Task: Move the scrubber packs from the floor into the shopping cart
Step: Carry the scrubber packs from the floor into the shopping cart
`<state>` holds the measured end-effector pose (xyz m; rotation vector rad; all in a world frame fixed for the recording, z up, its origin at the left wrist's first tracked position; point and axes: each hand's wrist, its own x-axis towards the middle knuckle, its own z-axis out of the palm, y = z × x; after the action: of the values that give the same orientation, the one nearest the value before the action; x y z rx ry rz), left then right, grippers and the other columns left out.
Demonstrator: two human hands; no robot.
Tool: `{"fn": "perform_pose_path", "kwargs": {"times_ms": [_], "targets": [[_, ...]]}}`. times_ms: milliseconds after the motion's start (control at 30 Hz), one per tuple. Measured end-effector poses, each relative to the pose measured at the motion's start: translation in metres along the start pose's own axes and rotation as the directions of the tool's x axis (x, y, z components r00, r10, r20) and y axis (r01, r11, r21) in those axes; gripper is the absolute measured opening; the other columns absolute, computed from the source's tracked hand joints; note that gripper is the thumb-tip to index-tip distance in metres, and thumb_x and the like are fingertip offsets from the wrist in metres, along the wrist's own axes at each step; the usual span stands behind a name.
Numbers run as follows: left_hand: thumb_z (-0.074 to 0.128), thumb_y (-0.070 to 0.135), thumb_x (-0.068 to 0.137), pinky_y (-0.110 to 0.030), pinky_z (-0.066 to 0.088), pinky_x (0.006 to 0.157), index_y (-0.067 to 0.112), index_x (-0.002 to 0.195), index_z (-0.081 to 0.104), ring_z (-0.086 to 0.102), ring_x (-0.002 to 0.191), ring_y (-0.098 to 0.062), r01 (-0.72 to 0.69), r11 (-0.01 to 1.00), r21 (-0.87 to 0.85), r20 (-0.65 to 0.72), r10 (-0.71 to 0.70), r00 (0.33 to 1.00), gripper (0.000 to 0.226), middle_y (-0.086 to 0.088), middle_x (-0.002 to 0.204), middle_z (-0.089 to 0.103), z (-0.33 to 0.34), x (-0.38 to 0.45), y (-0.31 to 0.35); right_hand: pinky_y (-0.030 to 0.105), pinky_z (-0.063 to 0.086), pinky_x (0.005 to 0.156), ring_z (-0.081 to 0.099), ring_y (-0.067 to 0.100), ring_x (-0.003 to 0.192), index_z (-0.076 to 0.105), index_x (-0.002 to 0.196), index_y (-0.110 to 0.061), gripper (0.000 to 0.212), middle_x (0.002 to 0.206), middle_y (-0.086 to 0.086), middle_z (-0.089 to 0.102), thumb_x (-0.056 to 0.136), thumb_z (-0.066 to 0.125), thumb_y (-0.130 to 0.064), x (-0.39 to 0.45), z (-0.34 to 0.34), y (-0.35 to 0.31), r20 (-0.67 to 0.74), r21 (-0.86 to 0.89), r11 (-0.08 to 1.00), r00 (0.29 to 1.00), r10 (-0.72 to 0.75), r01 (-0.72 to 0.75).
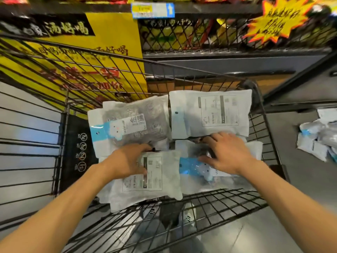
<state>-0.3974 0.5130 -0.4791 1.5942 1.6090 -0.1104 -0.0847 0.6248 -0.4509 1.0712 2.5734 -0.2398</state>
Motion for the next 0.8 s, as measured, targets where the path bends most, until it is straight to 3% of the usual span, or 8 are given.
{"fn": "perform_pose_path", "kwargs": {"times_ms": [100,233,367,500,600,700,800], "targets": [[0.076,0.041,0.084,-0.035,0.047,0.103,0.029,0.141,0.051,0.056,0.124,-0.016,-0.03,0.999,0.041,-0.117,0.034,0.993,0.063,0.005,0.136,0.06,-0.016,-0.016,0.02,0.041,0.049,0.086,0.062,0.028,0.102,0.065,0.119,-0.022,0.076,0.111,0.003,0.067,0.083,0.024,-0.077,-0.018,-0.02,0.004,0.002,-0.014,0.997,0.997,0.073,-0.073],[0.066,0.05,0.087,-0.034,0.044,0.106,0.029,0.146,0.047,0.053,0.128,-0.02,-0.09,0.971,0.22,-0.219,0.139,0.966,0.065,0.002,0.141,0.058,-0.06,-0.035,0.073,0.043,0.051,0.094,0.061,0.026,0.11,0.059,0.13,-0.025,0.076,0.119,0.002,0.065,0.087,0.025,-0.078,-0.053,-0.074,0.007,-0.064,-0.01,0.987,0.986,0.157,-0.158],[0.059,0.051,0.094,-0.038,0.041,0.112,0.023,0.153,0.039,0.047,0.138,-0.024,-0.168,0.903,0.396,-0.319,0.307,0.897,0.068,-0.001,0.15,0.052,-0.115,-0.059,0.158,0.039,0.047,0.099,0.056,0.023,0.122,0.054,0.139,-0.027,0.068,0.134,-0.002,0.061,0.093,0.039,-0.075,-0.106,-0.145,0.01,-0.2,0.074,0.955,0.934,0.296,-0.287],[0.048,0.056,0.097,-0.043,0.046,0.107,0.019,0.156,0.036,0.047,0.137,-0.028,-0.224,0.713,0.664,-0.341,0.555,0.759,0.07,-0.004,0.151,0.049,-0.152,-0.082,0.267,0.039,0.039,0.112,0.044,0.025,0.14,0.052,0.144,-0.023,0.069,0.153,0.003,0.048,0.094,0.046,-0.071,-0.171,-0.201,0.02,-0.31,0.212,0.888,0.834,0.456,-0.407],[0.045,0.057,0.098,-0.044,0.039,0.112,0.019,0.158,0.029,0.039,0.144,-0.029,-0.288,0.607,0.74,-0.289,0.675,0.679,0.073,-0.007,0.158,0.04,-0.158,-0.097,0.349,0.041,0.038,0.114,0.042,0.026,0.143,0.05,0.147,-0.025,0.084,0.157,0.005,0.045,0.09,0.028,-0.082,-0.229,-0.23,0.041,-0.344,0.271,0.831,0.758,0.555,-0.485],[0.044,0.058,0.098,-0.045,0.032,0.116,0.022,0.159,0.027,0.032,0.148,-0.028,-0.326,0.562,0.76,-0.268,0.729,0.63,0.073,-0.005,0.162,0.035,-0.152,-0.096,0.427,0.042,0.038,0.114,0.04,0.024,0.145,0.048,0.148,-0.028,0.113,0.158,0.003,0.044,0.071,0.001,-0.095,-0.298,-0.237,0.084,-0.365,0.344,0.744,0.649,0.668,-0.573],[0.044,0.061,0.097,-0.044,0.034,0.117,0.023,0.159,0.028,0.034,0.148,-0.026,-0.367,0.539,0.758,-0.264,0.769,0.583,0.074,-0.003,0.162,0.036,-0.137,-0.086,0.5,0.037,0.033,0.118,0.036,0.02,0.148,0.042,0.152,-0.032,0.112,0.163,-0.001,0.038,0.069,0.006,-0.097,-0.377,-0.233,0.126,-0.345,0.375,0.639,0.539,0.769,-0.672]]}}
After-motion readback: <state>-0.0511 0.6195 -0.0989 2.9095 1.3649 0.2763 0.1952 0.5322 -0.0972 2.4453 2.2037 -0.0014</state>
